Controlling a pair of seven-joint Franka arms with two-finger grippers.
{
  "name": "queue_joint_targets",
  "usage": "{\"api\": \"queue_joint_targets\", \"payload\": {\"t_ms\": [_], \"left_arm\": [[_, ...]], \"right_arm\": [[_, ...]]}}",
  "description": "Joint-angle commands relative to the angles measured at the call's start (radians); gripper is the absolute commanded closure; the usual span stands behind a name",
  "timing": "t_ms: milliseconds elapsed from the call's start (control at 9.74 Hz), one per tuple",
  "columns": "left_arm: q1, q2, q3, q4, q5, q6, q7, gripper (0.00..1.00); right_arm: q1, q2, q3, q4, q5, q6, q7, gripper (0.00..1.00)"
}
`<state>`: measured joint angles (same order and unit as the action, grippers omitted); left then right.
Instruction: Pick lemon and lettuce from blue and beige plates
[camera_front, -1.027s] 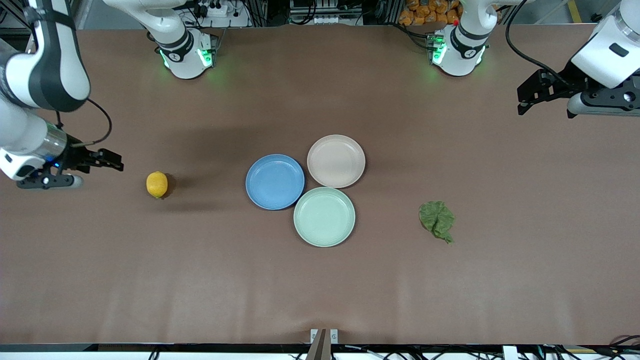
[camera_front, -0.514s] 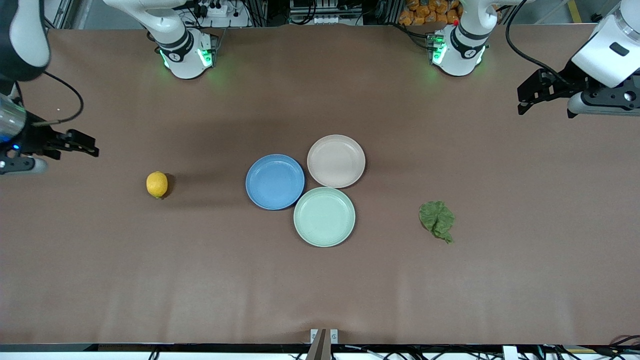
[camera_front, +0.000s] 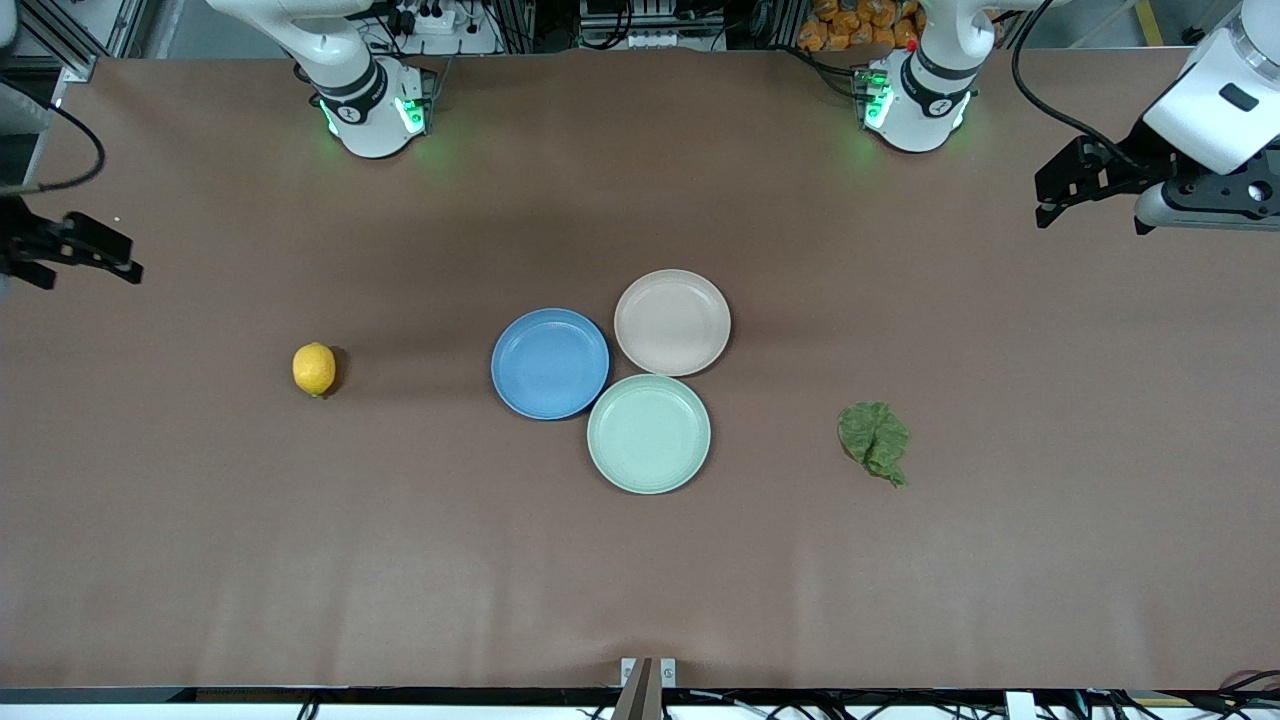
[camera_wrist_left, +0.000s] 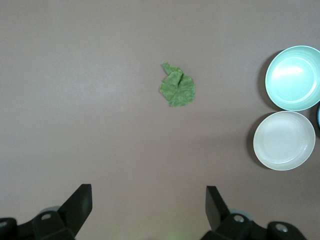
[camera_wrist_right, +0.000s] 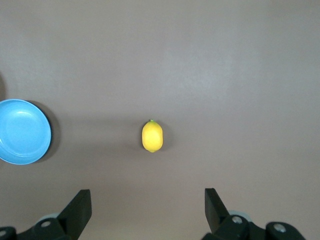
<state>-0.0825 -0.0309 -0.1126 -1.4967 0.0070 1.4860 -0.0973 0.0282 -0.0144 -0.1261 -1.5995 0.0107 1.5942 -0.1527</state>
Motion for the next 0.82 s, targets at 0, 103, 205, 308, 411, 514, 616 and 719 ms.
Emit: {"api": "queue_joint_targets", "payload": {"t_ms": [0,103,205,308,411,514,616,719], "left_arm": [[0.003,-0.004,-0.004,0.013,-0.009,-0.023,-0.001,0.0],[0.003,-0.004,-0.004,0.013,-0.009,-0.023,-0.001,0.0],[0.003,-0.004,-0.002,0.013,-0.009,-0.023,-0.001,0.0],[0.003,-0.004,-0.001,0.013,-0.009,-0.023,-0.001,0.0],[0.003,-0.004,-0.001,0.013,-0.009,-0.023,-0.001,0.0],[0.003,-0.004,-0.001,0.013,-0.009,-0.023,-0.001,0.0],[0.003,-0.004,0.001,0.013,-0.009,-0.023,-0.001,0.0],[0.003,-0.004,0.001,0.013,-0.009,-0.023,-0.001,0.0]], "right_arm": [[-0.005,0.008,0.011,0.046,-0.011,-0.016,0.002,0.0],[-0.005,0.016,0.011,0.046,-0.008,-0.007,0.027,0.0],[-0.004,0.022,0.013,0.049,-0.008,-0.005,0.051,0.0],[-0.005,0.024,0.013,0.049,-0.008,-0.002,0.053,0.0],[-0.002,0.03,0.013,0.055,-0.012,-0.003,0.053,0.0],[0.012,0.037,0.016,0.084,-0.02,-0.02,0.053,0.0],[0.013,0.037,0.019,0.087,-0.034,-0.036,0.053,0.0],[0.015,0.037,0.023,0.087,-0.037,-0.039,0.053,0.0]]}}
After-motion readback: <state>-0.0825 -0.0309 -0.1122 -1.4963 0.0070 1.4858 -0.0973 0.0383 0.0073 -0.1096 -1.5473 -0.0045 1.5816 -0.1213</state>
